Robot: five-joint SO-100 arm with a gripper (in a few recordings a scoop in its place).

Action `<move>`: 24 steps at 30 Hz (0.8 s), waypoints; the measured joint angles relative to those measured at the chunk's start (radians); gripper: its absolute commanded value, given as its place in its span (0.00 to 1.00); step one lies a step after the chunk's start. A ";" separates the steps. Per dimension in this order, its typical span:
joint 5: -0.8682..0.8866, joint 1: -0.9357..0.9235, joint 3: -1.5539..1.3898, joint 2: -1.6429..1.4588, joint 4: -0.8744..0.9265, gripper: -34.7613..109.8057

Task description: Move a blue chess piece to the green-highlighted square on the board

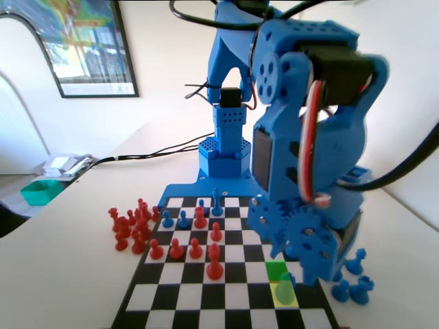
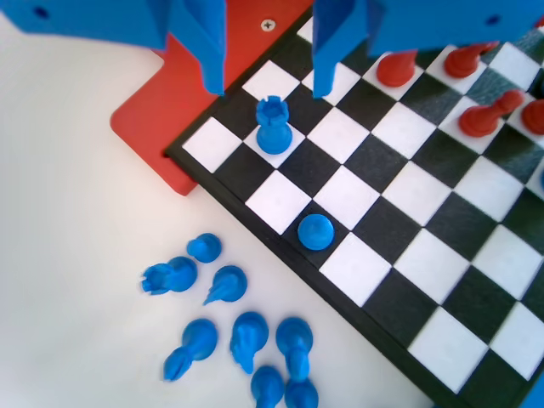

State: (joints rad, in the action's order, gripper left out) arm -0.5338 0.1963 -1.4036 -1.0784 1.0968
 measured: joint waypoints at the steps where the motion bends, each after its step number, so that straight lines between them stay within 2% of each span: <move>1: -0.009 0.000 -0.012 0.006 -0.011 0.35; 24: -0.067 -0.020 -0.041 0.091 -0.097 0.35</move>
State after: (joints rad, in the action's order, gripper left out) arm -0.6013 0.1764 -1.4450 -0.9879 1.0002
